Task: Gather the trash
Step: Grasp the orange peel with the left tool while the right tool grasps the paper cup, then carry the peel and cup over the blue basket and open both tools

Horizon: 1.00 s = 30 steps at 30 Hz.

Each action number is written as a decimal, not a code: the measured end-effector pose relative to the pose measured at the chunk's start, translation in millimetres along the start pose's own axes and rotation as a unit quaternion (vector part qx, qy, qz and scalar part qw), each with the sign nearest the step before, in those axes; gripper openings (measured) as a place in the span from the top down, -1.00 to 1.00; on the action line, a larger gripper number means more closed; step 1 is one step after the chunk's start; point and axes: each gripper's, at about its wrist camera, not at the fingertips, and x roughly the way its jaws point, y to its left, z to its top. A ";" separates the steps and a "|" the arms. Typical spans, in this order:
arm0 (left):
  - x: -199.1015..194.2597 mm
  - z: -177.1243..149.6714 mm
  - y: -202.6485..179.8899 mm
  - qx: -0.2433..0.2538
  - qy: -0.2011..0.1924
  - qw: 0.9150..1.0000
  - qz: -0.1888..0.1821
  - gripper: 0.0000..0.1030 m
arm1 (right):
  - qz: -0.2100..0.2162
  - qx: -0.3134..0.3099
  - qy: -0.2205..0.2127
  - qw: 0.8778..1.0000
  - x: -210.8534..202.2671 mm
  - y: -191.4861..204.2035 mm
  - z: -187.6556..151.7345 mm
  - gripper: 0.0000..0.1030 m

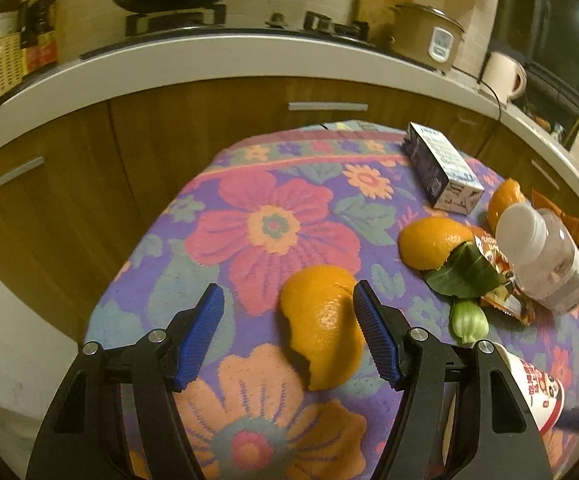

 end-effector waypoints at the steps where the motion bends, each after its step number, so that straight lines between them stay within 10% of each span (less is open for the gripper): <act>1: 1.6 -0.3 -1.2 0.002 0.004 1.000 -0.002 -0.27 | -0.012 -0.010 -0.008 1.000 -2.8 -2.8 2.6 -0.20; 18: 5.3 -6.3 -16.4 0.039 0.008 0.999 -0.025 0.44 | 0.023 -0.024 0.053 0.998 61.7 -28.0 37.3 -0.43; 30: -0.5 -8.0 -17.7 0.042 -0.001 0.999 -0.030 0.63 | 0.034 -0.011 0.032 0.999 48.6 -30.3 33.1 0.12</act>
